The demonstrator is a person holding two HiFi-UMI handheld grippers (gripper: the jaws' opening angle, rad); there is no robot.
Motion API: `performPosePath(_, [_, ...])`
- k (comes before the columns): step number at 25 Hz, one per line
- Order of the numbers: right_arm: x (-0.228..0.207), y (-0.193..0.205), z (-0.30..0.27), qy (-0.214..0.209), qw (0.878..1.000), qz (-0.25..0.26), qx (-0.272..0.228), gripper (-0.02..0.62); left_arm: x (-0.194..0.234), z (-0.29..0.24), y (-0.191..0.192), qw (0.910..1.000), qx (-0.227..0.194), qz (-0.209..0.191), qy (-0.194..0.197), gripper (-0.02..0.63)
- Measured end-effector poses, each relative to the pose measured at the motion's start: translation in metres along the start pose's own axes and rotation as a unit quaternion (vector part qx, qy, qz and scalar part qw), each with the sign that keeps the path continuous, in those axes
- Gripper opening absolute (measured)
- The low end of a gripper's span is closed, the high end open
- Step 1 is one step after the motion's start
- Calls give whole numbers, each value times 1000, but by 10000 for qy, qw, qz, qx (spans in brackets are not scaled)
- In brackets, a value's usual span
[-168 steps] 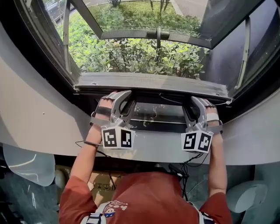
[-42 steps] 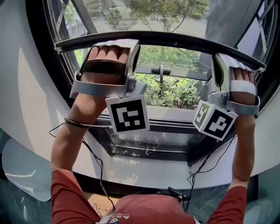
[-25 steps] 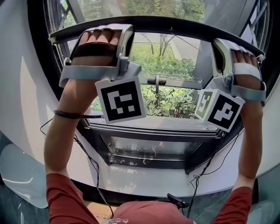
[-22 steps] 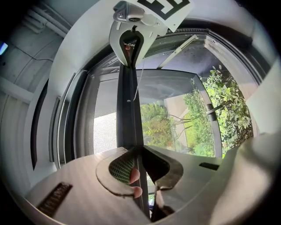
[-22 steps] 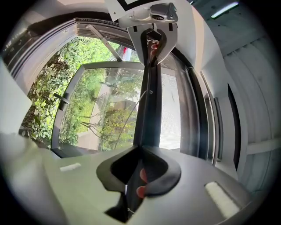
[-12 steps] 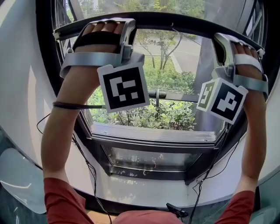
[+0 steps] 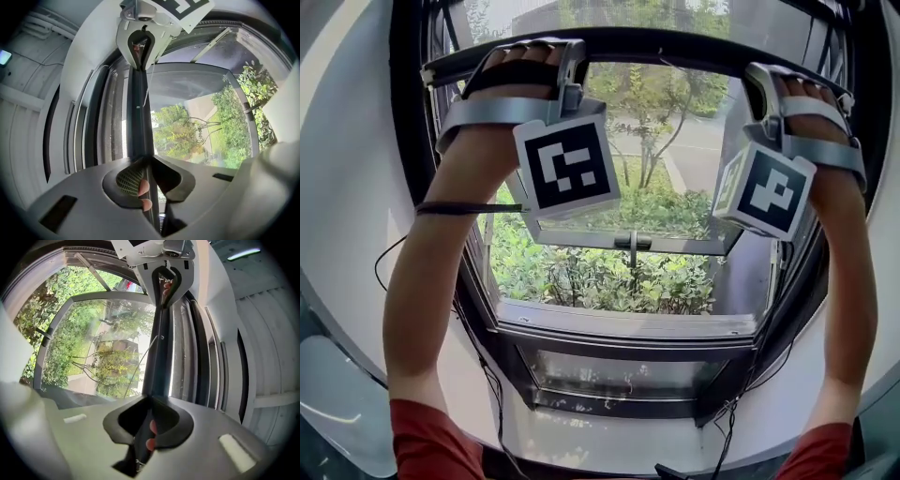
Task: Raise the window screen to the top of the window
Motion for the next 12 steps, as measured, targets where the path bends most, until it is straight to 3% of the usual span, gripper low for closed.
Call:
performPosePath(4, [-17, 3, -9, 153, 9999, 16, 43, 43, 18, -11, -2, 9993, 55, -83, -358, 41])
performPosePath(12, [-48, 4, -30, 364, 9993, -23, 58, 43, 45, -34, 1, 9988, 45, -20, -489, 41])
Point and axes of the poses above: the fingertips, and each gripper's own axes: z backward along the fingers, x to its left, y out of its underside, the point moved 3 cm from there along z, backward along the fingers, and after that the axes turned 5 degrees about -y, right-handed, at the moved point
